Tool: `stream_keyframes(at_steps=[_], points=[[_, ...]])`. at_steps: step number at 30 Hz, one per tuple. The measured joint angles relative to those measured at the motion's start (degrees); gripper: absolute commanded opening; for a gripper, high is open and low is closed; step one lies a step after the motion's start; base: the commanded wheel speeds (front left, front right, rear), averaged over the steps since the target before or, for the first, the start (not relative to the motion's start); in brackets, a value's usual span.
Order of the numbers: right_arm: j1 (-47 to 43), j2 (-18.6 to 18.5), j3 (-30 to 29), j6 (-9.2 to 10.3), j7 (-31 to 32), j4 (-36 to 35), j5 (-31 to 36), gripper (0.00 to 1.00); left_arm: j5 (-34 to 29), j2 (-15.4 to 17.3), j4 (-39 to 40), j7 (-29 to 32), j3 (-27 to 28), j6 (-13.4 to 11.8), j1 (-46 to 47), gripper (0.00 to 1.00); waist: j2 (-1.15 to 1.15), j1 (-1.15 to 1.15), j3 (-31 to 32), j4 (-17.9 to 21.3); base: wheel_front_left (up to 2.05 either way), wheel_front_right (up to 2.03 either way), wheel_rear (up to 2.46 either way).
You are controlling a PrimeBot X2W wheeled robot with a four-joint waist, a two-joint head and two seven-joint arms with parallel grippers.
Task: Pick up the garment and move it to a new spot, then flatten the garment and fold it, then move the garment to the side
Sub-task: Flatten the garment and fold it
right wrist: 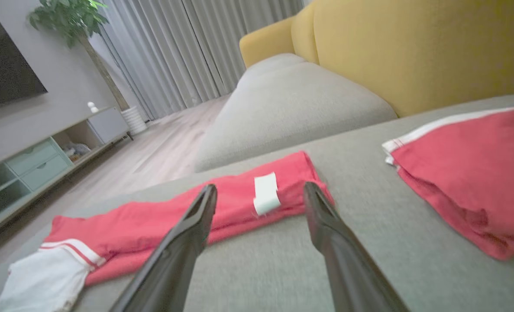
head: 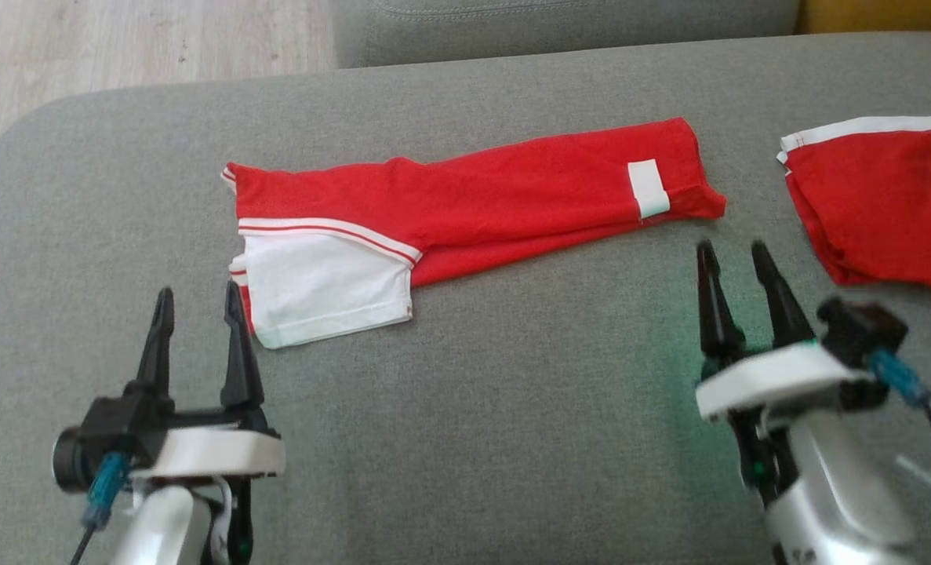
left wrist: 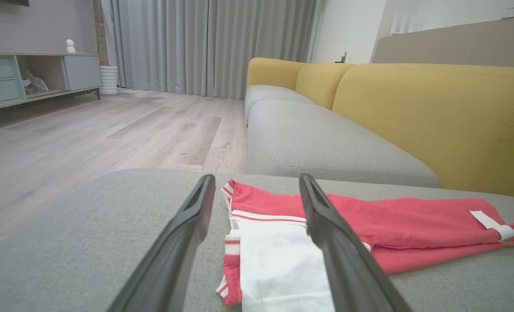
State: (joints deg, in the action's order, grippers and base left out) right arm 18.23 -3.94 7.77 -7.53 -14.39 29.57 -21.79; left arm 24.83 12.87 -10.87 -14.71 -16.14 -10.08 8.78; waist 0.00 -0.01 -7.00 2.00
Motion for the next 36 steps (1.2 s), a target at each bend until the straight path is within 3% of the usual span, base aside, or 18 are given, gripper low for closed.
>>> stream_keyframes(at_steps=[4, 11, 23, 32, 33, 34, 35, 36], points=[[-2.93, 0.13, -0.98, 0.00, 0.00, -1.47, 1.63, 1.00, -2.60, -2.78, 0.05, 0.00, 3.60, 1.77, -1.50, 1.00, 0.00, 0.00, -0.46, 0.06, 0.00, 0.00, 0.00], [1.04, 0.47, -2.26, 0.00, 0.02, 0.62, 4.58, 1.00, -6.61, -5.75, -0.49, 0.00, 5.34, 6.19, 0.04, 1.00, 0.00, 0.01, -3.93, -1.07, 0.00, 0.00, 0.00], [20.24, 0.63, -23.42, 0.00, 4.00, 18.02, 14.70, 1.00, -10.34, -9.59, -3.49, 0.00, 5.33, 10.68, 7.53, 1.00, 0.00, 0.03, -12.20, -6.35, 0.00, 0.00, 0.00], [25.52, -0.11, -28.98, 0.00, 4.23, 27.80, 23.14, 1.00, -10.79, -10.17, -3.99, 0.00, 5.13, 11.61, 9.40, 1.00, 0.00, 0.01, -14.58, -9.32, 0.00, 0.00, 0.00], [26.22, -0.27, -28.82, 0.00, 3.77, 28.93, 22.98, 0.89, -10.79, -10.18, -3.99, 0.00, 5.15, 11.61, 9.60, 1.00, 0.00, 0.01, -14.59, -9.33, 0.00, 0.00, 0.00], [26.82, -0.40, -28.47, 0.00, 3.15, 30.03, 22.64, 0.31, -10.79, -10.22, -3.93, 0.00, 5.20, 11.61, 9.71, 1.00, 0.00, 0.01, -14.58, -9.27, 0.00, 0.00, 0.00], [27.18, -0.46, -27.91, 0.00, 2.58, 30.83, 22.67, 0.00, -10.79, -10.23, -3.92, 0.00, 5.26, 11.61, 9.70, 1.00, 0.00, 0.01, -14.57, -9.13, 0.00, 0.00, 0.00], [27.18, -0.46, -27.91, 0.00, 2.58, 30.83, 22.67, 0.00, -10.79, -10.23, -3.92, 0.00, 5.26, 11.61, 9.70, 1.00, 0.00, 0.01, -14.57, -9.13, 0.00, 0.00, 0.00]])
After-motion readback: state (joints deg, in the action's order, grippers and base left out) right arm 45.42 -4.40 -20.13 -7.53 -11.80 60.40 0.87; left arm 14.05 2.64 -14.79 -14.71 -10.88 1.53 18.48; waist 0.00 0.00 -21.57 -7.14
